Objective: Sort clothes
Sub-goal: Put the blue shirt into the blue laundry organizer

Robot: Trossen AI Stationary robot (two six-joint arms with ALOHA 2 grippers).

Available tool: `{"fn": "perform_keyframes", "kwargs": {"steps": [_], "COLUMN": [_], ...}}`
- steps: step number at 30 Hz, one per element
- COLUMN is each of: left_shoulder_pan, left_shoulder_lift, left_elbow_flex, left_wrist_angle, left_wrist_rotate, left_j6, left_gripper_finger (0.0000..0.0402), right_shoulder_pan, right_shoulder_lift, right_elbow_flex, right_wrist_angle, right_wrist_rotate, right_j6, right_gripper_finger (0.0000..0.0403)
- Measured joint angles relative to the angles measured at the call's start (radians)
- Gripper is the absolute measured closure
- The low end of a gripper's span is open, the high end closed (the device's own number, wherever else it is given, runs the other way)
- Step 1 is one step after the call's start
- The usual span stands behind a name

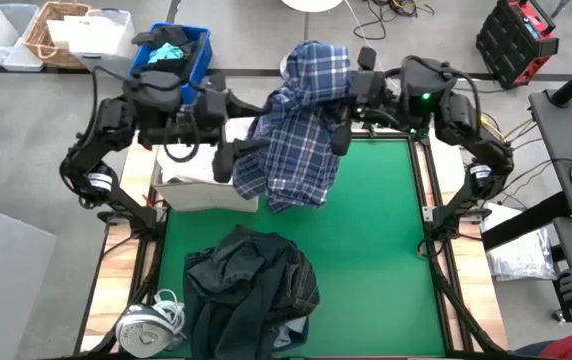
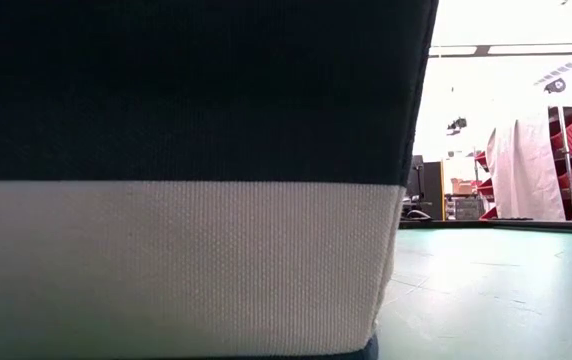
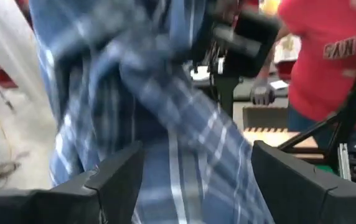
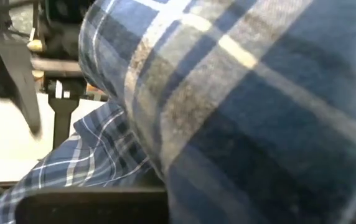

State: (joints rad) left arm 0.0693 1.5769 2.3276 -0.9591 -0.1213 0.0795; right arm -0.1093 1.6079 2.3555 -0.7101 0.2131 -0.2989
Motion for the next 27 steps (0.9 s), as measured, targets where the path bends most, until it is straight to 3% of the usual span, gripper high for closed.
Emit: {"fn": "perform_keyframes", "kwargs": {"steps": [7,13,21,24,27], "left_shoulder_pan": [0.020,0.034,0.036,0.031,0.028], "left_shoulder_lift": [0.087,0.162,0.223,0.229,0.229], "left_elbow_flex": [-0.010,-0.013,-0.013,-0.013,-0.013], "left_wrist_angle": [-0.028,0.044,0.182,0.232,0.266], "left_wrist_rotate": [-0.027,-0.043,-0.169,-0.170,-0.152], "left_j6": [-0.015,-0.009,0.112,0.178,0.215], "left_gripper_finger": [0.0129,0.0129,0.0132,0.0156,0.0214], "right_shoulder_pan": [0.007,0.012,0.017,0.017,0.017], "right_shoulder_lift": [-0.003,-0.005,-0.022,-0.028,-0.038], "right_elbow_flex": [0.001,0.001,0.000,0.000,0.001], "right_wrist_angle": [0.006,0.009,0.012,0.013,0.027], "right_wrist_rotate": [-0.010,-0.049,-0.082,-0.090,-0.092], "right_j6": [0.009,0.025,0.159,0.207,0.227], "right_gripper_finger": [0.0382,0.0382,0.0382,0.0382,0.0382]}}
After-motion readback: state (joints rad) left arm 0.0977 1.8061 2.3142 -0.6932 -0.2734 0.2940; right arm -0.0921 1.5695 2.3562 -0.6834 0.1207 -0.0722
